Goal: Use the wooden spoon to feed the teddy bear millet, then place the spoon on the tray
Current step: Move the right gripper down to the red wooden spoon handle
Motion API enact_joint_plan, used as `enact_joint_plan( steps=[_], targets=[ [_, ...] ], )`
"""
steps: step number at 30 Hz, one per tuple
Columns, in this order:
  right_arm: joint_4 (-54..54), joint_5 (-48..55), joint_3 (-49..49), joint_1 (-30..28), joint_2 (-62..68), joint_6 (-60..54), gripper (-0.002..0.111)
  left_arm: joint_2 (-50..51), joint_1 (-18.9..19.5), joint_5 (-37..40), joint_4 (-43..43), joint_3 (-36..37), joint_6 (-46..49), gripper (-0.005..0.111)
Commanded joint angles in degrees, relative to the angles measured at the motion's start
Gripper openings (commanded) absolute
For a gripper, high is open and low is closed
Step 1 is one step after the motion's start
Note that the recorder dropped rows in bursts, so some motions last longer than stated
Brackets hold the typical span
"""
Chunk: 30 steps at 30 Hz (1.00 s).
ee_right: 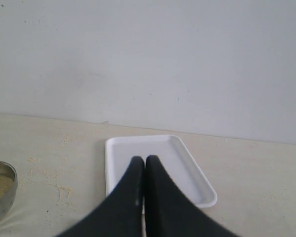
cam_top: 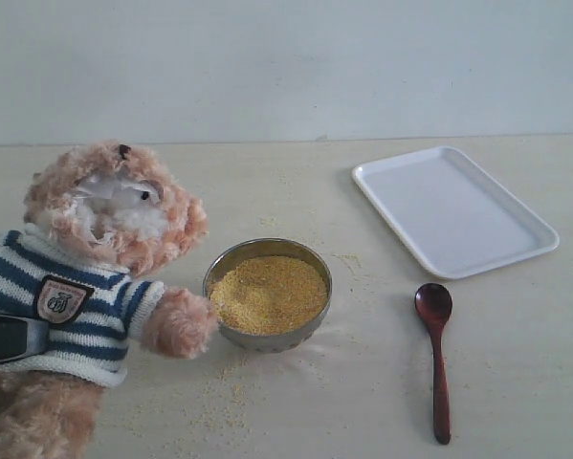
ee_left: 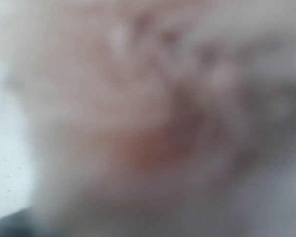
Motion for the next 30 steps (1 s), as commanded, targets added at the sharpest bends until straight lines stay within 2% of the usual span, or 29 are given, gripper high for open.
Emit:
enact_joint_plan(
  steps=[1, 8, 11, 14, 16, 18, 19, 22, 24, 27, 30],
  targets=[
    [-0.28, -0.31, -0.02, -0.03, -0.15, 0.00, 0.000, -0.44, 0.11, 1.04, -1.23, 0.13, -0.43, 0.005],
    [0.63, -5.55, -0.02, -0.03, -0.15, 3.64, 0.000, -0.44, 0.11, 0.78, -1.23, 0.13, -0.43, 0.005],
    [2.23, -11.07, -0.02, -0.03, -0.15, 12.00, 0.000, -0.44, 0.11, 0.66, -1.23, 0.13, -0.43, 0.005],
    [2.53, -13.22, -0.02, -0.03, -0.15, 26.14, 0.000, -0.44, 0.11, 0.66, -1.23, 0.13, -0.43, 0.005],
    [2.53, -11.09, -0.02, -0.03, -0.15, 32.01, 0.000, -0.44, 0.11, 0.66, -1.23, 0.13, -0.43, 0.005],
    [-1.71, -0.31, -0.30, -0.03, 0.09, 32.50, 0.000, -0.44, 0.11, 0.66, -1.23, 0.13, -0.43, 0.005],
    [-0.32, 4.14, -3.27, -0.03, 1.94, 32.60, 0.000, -0.44, 0.11, 0.66, -1.23, 0.13, -0.43, 0.005],
    [1.14, 9.93, -8.87, -0.03, 11.17, 24.79, 0.000, -0.44, 0.11, 0.66, -1.23, 0.13, -0.43, 0.005],
    [3.51, 13.10, -12.14, 2.00, 19.99, 18.84, 0.000, -0.44, 0.11, 0.66, -1.23, 0.13, -0.43, 0.005],
    [0.24, 20.18, -19.16, 10.76, 36.82, 16.19, 0.000, -0.44, 0.11, 0.66, -1.23, 0.13, -0.43, 0.005],
    [-0.50, 16.48, -23.65, 20.44, 50.21, 15.91, 0.001, -0.44, 0.11, 0.66, -1.23, 0.13, -0.43, 0.005]
  ],
)
